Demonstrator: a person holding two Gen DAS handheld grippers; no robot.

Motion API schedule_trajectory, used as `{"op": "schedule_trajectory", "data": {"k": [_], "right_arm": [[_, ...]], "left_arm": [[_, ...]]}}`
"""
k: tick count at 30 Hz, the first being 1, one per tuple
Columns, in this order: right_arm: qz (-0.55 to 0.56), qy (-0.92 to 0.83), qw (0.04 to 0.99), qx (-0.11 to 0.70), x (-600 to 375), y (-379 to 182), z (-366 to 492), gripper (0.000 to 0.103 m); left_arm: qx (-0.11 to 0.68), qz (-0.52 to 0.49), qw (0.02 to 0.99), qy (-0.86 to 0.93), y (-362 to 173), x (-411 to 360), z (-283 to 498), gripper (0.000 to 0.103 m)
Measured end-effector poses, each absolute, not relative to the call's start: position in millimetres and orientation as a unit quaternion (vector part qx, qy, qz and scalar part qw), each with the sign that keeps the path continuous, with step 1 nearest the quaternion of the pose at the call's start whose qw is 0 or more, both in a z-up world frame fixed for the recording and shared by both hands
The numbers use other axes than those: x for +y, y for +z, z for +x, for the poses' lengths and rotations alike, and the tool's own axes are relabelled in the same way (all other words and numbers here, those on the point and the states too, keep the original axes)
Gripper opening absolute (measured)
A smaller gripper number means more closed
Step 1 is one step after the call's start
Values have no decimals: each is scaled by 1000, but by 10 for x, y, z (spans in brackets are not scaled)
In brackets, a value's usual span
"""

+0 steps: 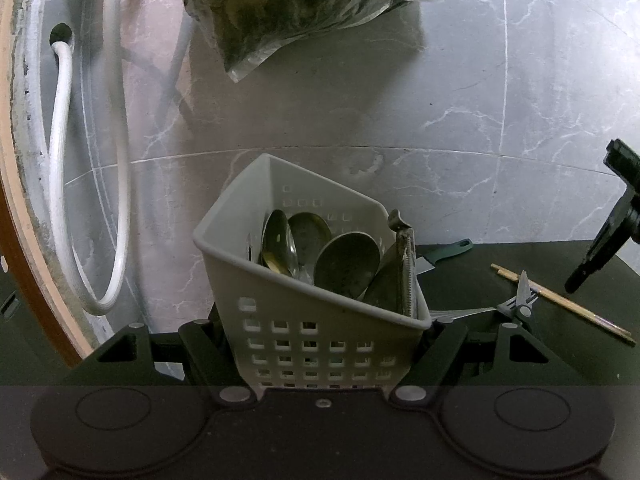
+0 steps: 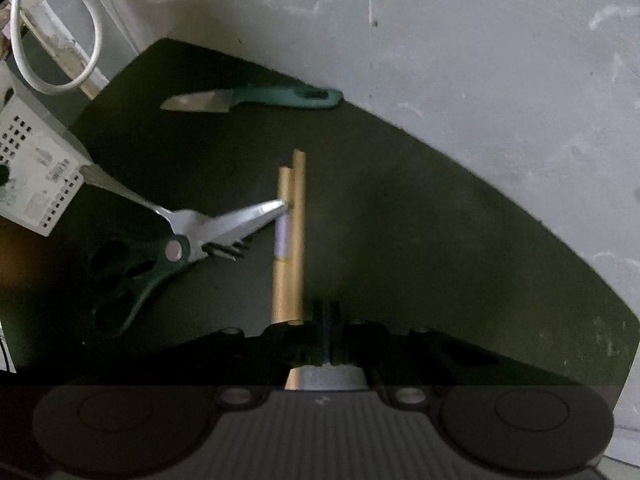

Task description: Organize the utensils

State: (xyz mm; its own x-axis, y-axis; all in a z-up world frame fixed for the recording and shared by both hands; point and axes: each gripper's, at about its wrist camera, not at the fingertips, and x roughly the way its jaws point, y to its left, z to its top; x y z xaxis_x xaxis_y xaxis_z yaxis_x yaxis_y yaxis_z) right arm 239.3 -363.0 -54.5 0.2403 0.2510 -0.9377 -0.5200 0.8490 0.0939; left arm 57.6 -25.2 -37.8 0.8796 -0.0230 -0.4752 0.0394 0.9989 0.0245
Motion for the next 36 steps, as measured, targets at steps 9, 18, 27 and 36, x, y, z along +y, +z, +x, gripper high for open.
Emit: {"op": "schedule_trajectory", "data": {"k": [9,18,27,36], "right_arm": [[-73,256,783,563,-3642,-481,2063,35],[-125,247,780,562,-3363,-588,1635,48],[-131,233,785,559,-3221,-585,1872,27],[-128,232,778,569,-3073,-576,2058,12]], "left_arm": [[246,18,969,-22,-366,-236,567,77],[247,21,968,-33,-368,-203,588,77],[246,24,968,-45,-374,-174,585,77],[243,23,968,-51,-385,-158,580,77]]}}
